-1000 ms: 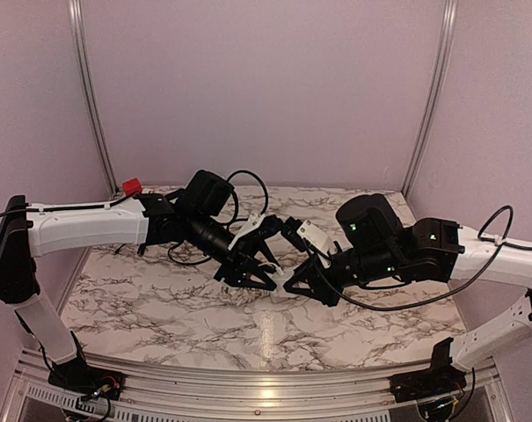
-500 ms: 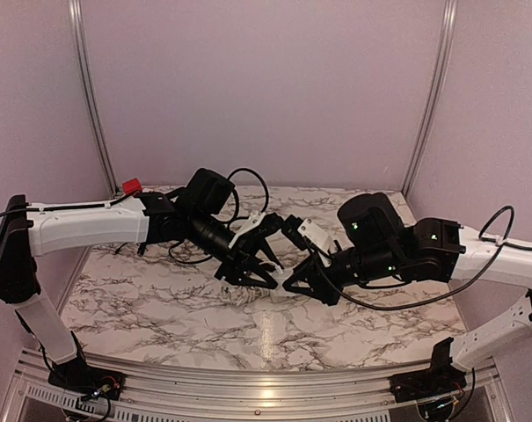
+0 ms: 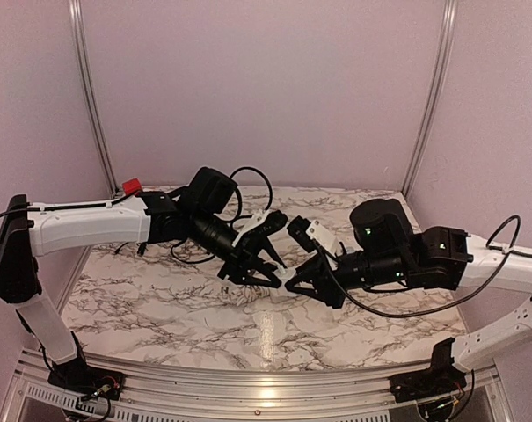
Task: Insert the plug
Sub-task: Pass from the right arm to the left, then insert the socket into the socket slot.
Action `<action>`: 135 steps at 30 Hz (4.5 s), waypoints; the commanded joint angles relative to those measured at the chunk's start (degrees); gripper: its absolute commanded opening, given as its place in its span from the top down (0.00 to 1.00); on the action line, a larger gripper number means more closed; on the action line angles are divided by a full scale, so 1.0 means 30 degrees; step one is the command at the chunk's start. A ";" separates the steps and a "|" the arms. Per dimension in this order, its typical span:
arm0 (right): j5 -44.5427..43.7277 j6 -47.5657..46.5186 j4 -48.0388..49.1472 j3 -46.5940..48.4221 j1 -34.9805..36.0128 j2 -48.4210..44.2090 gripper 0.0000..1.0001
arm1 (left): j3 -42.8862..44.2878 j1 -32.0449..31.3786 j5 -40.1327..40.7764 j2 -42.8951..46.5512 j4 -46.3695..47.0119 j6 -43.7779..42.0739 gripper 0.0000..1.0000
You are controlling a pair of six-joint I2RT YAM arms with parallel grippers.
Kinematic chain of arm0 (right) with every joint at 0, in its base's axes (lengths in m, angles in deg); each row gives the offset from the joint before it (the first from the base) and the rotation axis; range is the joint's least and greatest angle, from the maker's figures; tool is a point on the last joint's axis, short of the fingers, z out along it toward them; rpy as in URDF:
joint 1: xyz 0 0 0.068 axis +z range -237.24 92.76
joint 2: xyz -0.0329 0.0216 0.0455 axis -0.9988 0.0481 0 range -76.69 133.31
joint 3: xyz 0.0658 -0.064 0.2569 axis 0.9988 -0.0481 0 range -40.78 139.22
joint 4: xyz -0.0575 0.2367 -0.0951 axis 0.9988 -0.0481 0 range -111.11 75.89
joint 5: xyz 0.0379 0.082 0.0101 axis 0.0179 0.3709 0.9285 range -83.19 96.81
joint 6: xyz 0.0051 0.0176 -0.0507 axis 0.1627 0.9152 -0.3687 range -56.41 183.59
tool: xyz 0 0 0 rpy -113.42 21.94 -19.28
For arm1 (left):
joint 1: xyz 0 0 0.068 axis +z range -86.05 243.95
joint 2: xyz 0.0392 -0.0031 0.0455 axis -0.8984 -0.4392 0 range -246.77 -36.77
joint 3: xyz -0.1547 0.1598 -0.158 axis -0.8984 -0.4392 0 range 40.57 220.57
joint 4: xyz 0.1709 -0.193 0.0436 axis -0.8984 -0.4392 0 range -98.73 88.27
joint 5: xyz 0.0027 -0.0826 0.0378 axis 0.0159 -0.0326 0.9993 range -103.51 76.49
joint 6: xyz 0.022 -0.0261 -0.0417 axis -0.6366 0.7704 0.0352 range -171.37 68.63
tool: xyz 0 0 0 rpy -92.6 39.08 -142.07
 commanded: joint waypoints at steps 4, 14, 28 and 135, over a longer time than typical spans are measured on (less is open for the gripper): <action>-0.0034 -0.0483 0.1211 -0.0258 0.0154 -0.1601 1.00 | 0.0141 0.0183 0.0382 0.0034 -0.0335 0.0472 0.65; 0.0373 -0.0423 0.1842 -0.0686 0.0151 -0.1353 1.00 | 0.0317 0.0227 -0.0663 0.0014 0.0455 0.1025 0.69; 0.0818 -0.0525 0.2305 -0.0379 0.0161 -0.0635 1.00 | 0.0350 0.0225 -0.1011 -0.0239 0.0541 0.0993 0.73; -1.3830 0.6539 -0.0510 -0.3010 -0.2692 -0.3954 0.02 | 1.1485 -0.0960 1.2869 -1.3061 0.0749 0.5335 1.00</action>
